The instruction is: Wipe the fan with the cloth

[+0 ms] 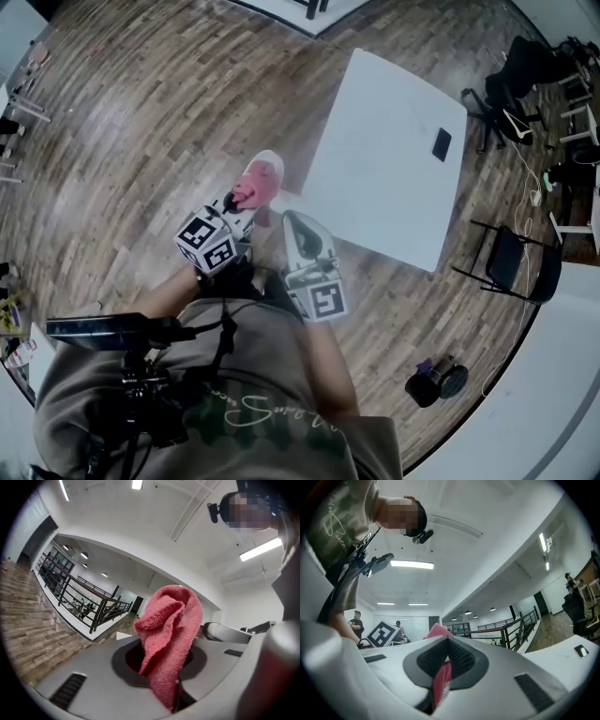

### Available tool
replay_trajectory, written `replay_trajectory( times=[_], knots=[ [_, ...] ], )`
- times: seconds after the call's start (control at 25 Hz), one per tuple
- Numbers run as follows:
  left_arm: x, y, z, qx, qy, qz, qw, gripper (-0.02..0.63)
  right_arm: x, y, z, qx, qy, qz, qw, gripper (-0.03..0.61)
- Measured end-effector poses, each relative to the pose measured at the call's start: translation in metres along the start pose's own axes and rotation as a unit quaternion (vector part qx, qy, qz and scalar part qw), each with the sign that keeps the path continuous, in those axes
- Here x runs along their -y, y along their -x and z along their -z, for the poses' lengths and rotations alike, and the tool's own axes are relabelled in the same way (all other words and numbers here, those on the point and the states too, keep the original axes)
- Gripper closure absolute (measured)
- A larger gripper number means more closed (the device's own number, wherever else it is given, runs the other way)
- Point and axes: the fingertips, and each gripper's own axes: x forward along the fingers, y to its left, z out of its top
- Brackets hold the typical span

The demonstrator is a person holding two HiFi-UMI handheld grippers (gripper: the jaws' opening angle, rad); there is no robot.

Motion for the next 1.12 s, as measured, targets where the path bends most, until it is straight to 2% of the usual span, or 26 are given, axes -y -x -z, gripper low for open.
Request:
replay_trajectory(
  times=[0.16,0.28,0.32,0.48,0.72,0.8,0.96,1.12],
  knots=[
    [0.007,-0.003,-0.004,0.01,-0.02,0.002,0.9998,0.515,-0.003,0.0,-0.003,-0.014,-0.004,-0.01,1.0,0.537],
    [0.018,-0.013,0.0,0.014,-0.065,-0.011,0.9977,0.515,0.002,0.003,-0.002,-0.027,-0.025,-0.032,0.999,0.352],
    [0.02,-0.016,0.0,0.015,-0.073,-0.013,0.9971,0.515,0.003,0.003,-0.001,-0.032,-0.025,-0.041,0.998,0.311],
    [0.02,-0.022,0.0,0.028,-0.05,-0.035,0.9977,0.515,0.006,0.005,0.007,-0.058,-0.019,-0.096,0.994,0.301],
    [0.028,-0.021,0.009,0.062,-0.053,-0.129,0.9883,0.515,0.01,0.012,0.01,-0.091,-0.016,-0.181,0.979,0.301],
    [0.03,-0.016,0.015,0.068,-0.053,-0.162,0.983,0.515,0.012,0.011,0.009,-0.098,-0.013,-0.186,0.978,0.299],
    [0.034,-0.005,0.027,0.077,-0.055,-0.222,0.9704,0.514,0.017,0.01,0.008,-0.094,-0.026,-0.161,0.982,0.299],
    [0.032,0.008,0.028,0.083,-0.053,-0.235,0.967,0.515,-0.004,0.0,0.013,-0.088,-0.032,-0.165,0.982,0.299]
  ],
)
